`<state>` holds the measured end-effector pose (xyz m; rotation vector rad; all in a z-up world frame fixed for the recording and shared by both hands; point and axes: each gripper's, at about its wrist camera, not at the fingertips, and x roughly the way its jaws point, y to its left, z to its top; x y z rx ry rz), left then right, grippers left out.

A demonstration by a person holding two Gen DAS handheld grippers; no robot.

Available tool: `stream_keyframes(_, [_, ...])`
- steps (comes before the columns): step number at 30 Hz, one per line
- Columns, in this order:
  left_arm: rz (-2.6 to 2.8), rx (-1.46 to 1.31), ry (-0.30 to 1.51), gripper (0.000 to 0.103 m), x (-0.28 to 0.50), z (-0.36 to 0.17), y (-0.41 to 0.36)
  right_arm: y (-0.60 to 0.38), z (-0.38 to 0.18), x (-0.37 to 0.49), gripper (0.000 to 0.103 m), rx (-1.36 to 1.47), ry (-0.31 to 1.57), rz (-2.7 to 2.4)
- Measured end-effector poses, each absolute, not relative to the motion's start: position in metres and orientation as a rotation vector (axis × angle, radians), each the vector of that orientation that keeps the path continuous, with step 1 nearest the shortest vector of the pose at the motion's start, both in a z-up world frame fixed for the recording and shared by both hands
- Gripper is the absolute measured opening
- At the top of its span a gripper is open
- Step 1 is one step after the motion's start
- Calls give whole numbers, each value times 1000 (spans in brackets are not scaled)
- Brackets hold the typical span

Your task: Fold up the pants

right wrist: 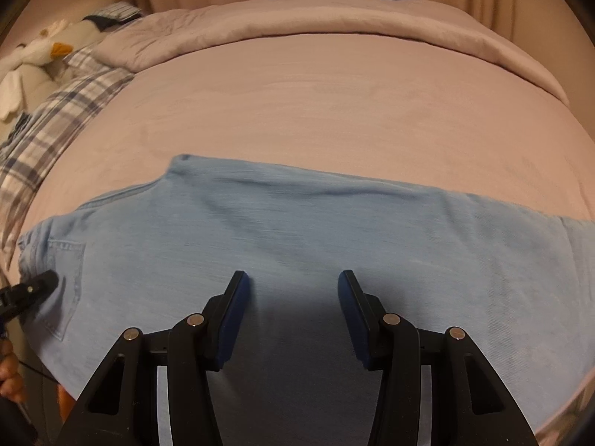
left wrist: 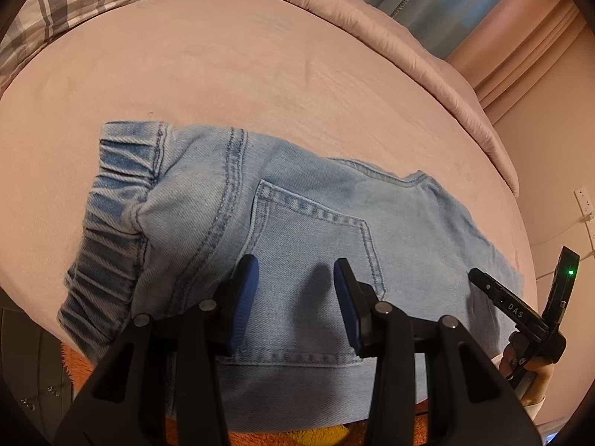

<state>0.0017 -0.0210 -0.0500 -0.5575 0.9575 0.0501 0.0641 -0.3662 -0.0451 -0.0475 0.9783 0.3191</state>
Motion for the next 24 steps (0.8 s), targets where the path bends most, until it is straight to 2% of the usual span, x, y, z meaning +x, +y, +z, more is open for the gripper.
stream_keyframes(13, [53,-560,956,42,2,-50,-17,-414,-45,62,49,11,977,163])
stream_keyframes(24, [57,-564,955,42,4,-50,-17,-413,-47,58,50,-6,959,154])
